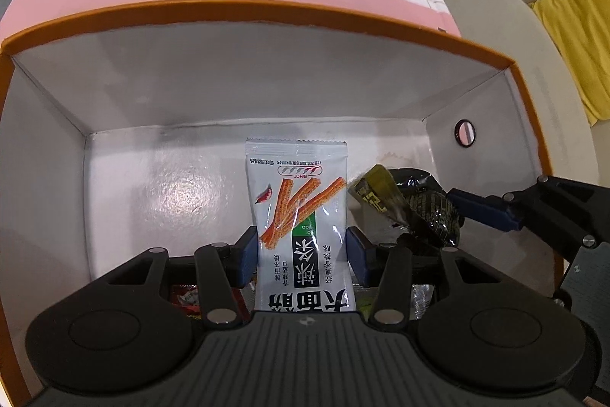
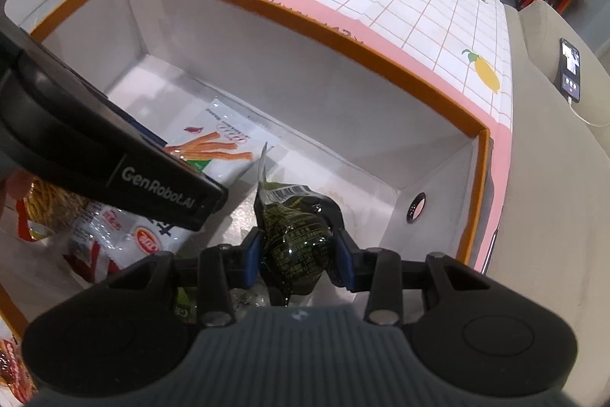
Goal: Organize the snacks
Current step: 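Open both grippers to drop the packet and pouch into the box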
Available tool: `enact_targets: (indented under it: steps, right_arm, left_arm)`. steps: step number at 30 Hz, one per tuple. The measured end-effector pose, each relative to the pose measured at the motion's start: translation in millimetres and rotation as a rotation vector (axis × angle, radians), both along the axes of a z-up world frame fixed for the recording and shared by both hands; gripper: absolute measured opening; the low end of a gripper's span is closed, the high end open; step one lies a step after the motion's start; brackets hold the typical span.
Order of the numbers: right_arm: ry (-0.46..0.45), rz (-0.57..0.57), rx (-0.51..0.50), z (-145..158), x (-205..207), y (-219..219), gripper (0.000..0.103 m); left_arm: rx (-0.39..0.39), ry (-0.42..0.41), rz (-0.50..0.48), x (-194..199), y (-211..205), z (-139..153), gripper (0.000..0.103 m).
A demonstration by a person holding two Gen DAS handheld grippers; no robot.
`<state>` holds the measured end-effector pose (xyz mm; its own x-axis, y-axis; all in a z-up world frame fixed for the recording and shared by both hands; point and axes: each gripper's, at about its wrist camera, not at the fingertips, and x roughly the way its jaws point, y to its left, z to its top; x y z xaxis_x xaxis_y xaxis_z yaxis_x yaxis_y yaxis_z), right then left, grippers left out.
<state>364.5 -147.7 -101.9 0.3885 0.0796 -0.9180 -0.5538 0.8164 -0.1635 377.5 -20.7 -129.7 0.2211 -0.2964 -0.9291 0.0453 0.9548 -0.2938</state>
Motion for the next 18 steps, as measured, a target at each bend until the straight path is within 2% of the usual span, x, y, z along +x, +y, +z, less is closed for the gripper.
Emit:
enact_targets:
  steps: [4,7,12,15,18]
  right_arm:
    - [0.004,-0.005,-0.009,-1,-3,1,0.039]
    - [-0.002,-0.002,-0.006,1,-5,-1,0.039]
    - [-0.007,0.006,-0.015,6,-11,3,0.044]
    - [-0.014,0.004,-0.015,10,-14,6,0.053]
    - [-0.026,-0.001,-0.012,17,-20,6,0.054]
  left_arm:
    - [-0.005,0.005,0.003,-1,2,0,0.056]
    - [0.005,0.003,0.004,0,1,1,0.062]
    - [-0.012,-0.018,0.001,-4,5,12,0.069]
    - [-0.008,-0.034,0.0,-9,7,22,0.07]
    - [-0.004,-0.049,-0.005,-18,9,32,0.07]
